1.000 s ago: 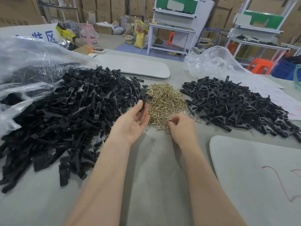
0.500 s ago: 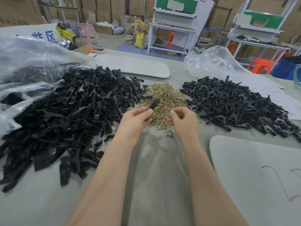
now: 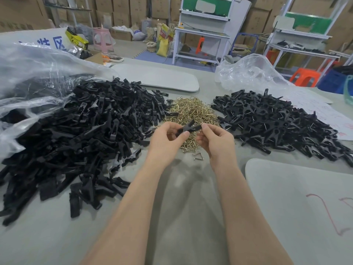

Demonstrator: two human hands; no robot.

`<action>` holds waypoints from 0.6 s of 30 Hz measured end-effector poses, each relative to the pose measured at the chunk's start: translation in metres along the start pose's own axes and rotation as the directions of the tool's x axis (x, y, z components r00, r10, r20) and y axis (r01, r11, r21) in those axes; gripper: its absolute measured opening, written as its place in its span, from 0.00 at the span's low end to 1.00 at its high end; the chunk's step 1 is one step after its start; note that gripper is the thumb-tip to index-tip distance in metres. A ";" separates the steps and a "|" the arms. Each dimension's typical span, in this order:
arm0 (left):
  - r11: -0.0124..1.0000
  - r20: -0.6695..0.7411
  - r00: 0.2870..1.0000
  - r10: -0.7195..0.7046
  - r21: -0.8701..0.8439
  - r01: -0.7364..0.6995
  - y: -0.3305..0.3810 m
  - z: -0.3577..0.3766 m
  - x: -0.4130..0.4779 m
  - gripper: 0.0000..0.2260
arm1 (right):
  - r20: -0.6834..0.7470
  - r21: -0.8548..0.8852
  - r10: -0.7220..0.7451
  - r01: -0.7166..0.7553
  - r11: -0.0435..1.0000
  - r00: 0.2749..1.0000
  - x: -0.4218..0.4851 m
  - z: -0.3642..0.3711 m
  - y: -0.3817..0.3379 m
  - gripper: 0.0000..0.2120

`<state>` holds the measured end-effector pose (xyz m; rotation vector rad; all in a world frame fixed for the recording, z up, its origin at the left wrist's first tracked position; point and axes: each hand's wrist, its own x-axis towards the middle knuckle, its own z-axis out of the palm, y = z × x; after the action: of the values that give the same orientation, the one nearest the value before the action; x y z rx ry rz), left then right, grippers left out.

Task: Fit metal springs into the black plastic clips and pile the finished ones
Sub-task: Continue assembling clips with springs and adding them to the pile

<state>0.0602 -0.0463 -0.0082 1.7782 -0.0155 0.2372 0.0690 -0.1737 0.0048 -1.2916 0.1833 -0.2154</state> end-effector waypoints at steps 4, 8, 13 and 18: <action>0.978 0.076 0.994 0.078 0.187 -0.091 -0.002 0.006 -0.001 0.08 | 0.040 -0.071 0.023 -0.020 0.997 0.999 0.001 -0.002 -0.004 0.05; 0.939 0.088 0.990 0.111 0.316 -0.134 -0.004 0.005 -0.001 0.10 | 0.046 -0.168 0.032 -0.023 0.986 0.998 0.001 -0.007 -0.006 0.06; 0.902 0.042 0.988 0.150 0.404 -0.154 -0.005 0.003 0.000 0.07 | 0.023 -0.341 -0.038 0.043 0.939 0.999 0.001 -0.009 -0.006 0.09; 0.875 0.032 0.970 0.241 0.425 -0.232 -0.006 0.004 0.000 0.08 | 0.048 -0.404 -0.060 0.075 0.912 0.997 0.001 -0.009 -0.005 0.09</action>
<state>0.0617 -0.0488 -0.0153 2.2133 -0.1799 0.4661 0.0671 -0.1832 0.0077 -1.7169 0.1586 -0.2211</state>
